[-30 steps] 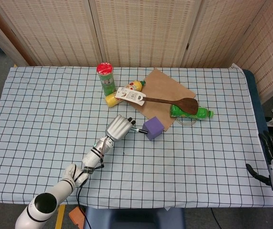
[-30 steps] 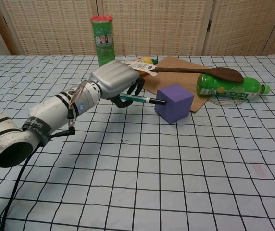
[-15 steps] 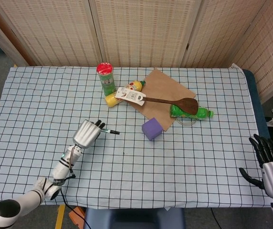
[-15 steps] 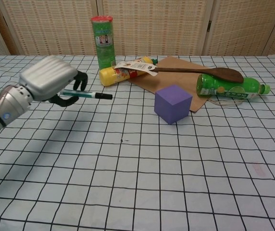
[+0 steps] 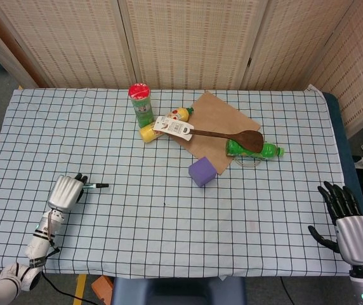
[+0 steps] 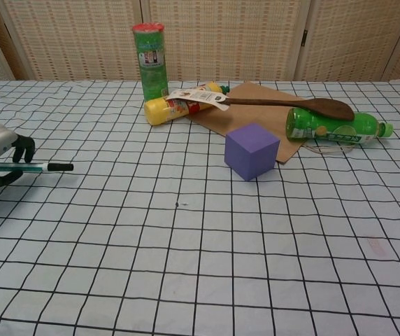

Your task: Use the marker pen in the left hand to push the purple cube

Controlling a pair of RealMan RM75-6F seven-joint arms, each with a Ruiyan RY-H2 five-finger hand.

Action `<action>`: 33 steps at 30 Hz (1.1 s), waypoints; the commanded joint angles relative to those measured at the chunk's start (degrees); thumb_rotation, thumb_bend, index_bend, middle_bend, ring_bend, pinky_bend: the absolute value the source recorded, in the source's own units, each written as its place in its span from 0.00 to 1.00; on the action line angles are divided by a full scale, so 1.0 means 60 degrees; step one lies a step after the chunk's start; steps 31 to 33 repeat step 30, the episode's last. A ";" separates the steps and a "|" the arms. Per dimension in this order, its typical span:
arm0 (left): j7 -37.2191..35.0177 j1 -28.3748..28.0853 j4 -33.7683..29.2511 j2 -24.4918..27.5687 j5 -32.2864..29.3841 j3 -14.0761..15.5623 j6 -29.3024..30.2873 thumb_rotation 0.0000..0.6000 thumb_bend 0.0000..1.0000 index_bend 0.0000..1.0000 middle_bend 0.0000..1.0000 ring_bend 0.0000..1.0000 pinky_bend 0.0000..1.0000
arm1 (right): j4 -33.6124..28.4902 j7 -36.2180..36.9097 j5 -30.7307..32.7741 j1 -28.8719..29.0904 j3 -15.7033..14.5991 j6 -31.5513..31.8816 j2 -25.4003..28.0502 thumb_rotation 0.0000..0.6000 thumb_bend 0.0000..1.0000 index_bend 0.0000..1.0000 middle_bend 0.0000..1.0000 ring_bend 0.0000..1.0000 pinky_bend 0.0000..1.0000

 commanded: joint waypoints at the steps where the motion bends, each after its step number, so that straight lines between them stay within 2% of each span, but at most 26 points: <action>1: -0.0157 0.0056 0.0187 -0.0140 0.0025 0.0013 -0.0268 1.00 0.56 0.47 0.64 0.84 1.00 | 0.0005 -0.0038 -0.0005 0.0013 -0.0007 -0.0017 -0.0024 1.00 0.13 0.00 0.00 0.00 0.00; 5: -0.0301 0.0102 -0.0013 0.0009 0.0075 0.0024 -0.0404 1.00 0.53 0.24 0.47 0.83 1.00 | 0.0004 -0.0021 0.0010 0.0001 0.0012 0.0030 -0.0020 1.00 0.13 0.00 0.00 0.00 0.00; 9: -0.0260 0.0213 -0.0428 0.0259 0.0134 -0.0036 -0.0151 1.00 0.49 0.09 0.35 0.82 1.00 | 0.0002 -0.0016 -0.0014 -0.0016 0.0011 0.0088 -0.0012 1.00 0.13 0.00 0.00 0.00 0.00; 12: -0.0215 0.0414 -0.1200 0.0687 0.0236 -0.0101 0.0436 1.00 0.48 0.06 0.31 0.81 1.00 | -0.0010 -0.0012 -0.0038 -0.0033 -0.0001 0.0129 -0.0002 1.00 0.13 0.00 0.00 0.00 0.00; 15: 0.0033 0.0846 -0.2515 0.1409 0.0420 -0.0125 0.1478 1.00 0.47 0.06 0.29 0.78 1.00 | -0.0010 0.0007 -0.0044 -0.0048 -0.0005 0.0160 0.0011 1.00 0.13 0.00 0.00 0.00 0.00; 16: 0.0000 0.1111 -0.3225 0.1766 0.0512 -0.0097 0.1979 1.00 0.46 0.07 0.27 0.74 0.99 | -0.0010 0.0020 -0.0044 -0.0053 -0.0007 0.0167 0.0021 1.00 0.13 0.00 0.00 0.00 0.00; 18: -0.0176 0.1592 -0.4395 0.2345 0.0684 0.0018 0.2770 1.00 0.45 0.08 0.24 0.62 0.91 | -0.0008 0.0032 -0.0042 -0.0058 -0.0007 0.0177 0.0026 1.00 0.13 0.00 0.00 0.00 0.00; 19: -0.0402 0.1944 -0.5131 0.2705 0.0821 0.0139 0.3295 1.00 0.45 0.09 0.22 0.51 0.77 | -0.0002 0.0024 -0.0044 -0.0063 -0.0008 0.0186 0.0025 1.00 0.13 0.00 0.00 0.00 0.00; 20: -0.0532 0.2214 -0.5592 0.2931 0.0921 0.0232 0.3687 1.00 0.44 0.10 0.21 0.43 0.68 | -0.0007 0.0017 -0.0048 -0.0066 -0.0012 0.0189 0.0023 1.00 0.13 0.00 0.00 0.00 0.00; 22: -0.0633 0.2831 -0.6363 0.3331 0.1102 0.0486 0.4438 1.00 0.42 0.11 0.18 0.22 0.41 | -0.0015 -0.0007 -0.0092 -0.0068 -0.0033 0.0199 0.0017 1.00 0.13 0.00 0.00 0.00 0.00; 23: -0.0703 0.3066 -0.6598 0.3448 0.1175 0.0593 0.4697 1.00 0.40 0.12 0.17 0.15 0.31 | -0.0019 -0.0017 -0.0112 -0.0070 -0.0045 0.0203 0.0015 1.00 0.13 0.00 0.00 0.00 0.00; 25: -0.0786 0.3509 -0.7022 0.3694 0.1212 0.0808 0.5000 1.00 0.39 0.11 0.16 0.09 0.21 | -0.0036 -0.0028 -0.0181 -0.0080 -0.0071 0.0243 0.0008 1.00 0.13 0.00 0.00 0.00 0.00; 27: -0.0506 0.3688 -0.7490 0.4056 0.1270 0.1024 0.4909 1.00 0.38 0.09 0.13 0.05 0.16 | -0.0028 -0.0057 -0.0253 -0.0086 -0.0084 0.0294 -0.0003 1.00 0.13 0.00 0.00 0.00 0.00; 30: -0.0486 0.3842 -0.8174 0.4435 0.1254 0.1088 0.4781 1.00 0.37 0.05 0.08 0.02 0.14 | -0.0059 -0.0059 -0.0324 -0.0104 -0.0127 0.0326 -0.0004 1.00 0.13 0.00 0.00 0.00 0.00; 33: -0.0486 0.3842 -0.8174 0.4435 0.1254 0.1088 0.4781 1.00 0.37 0.05 0.08 0.02 0.14 | -0.0059 -0.0059 -0.0324 -0.0104 -0.0127 0.0326 -0.0004 1.00 0.13 0.00 0.00 0.00 0.00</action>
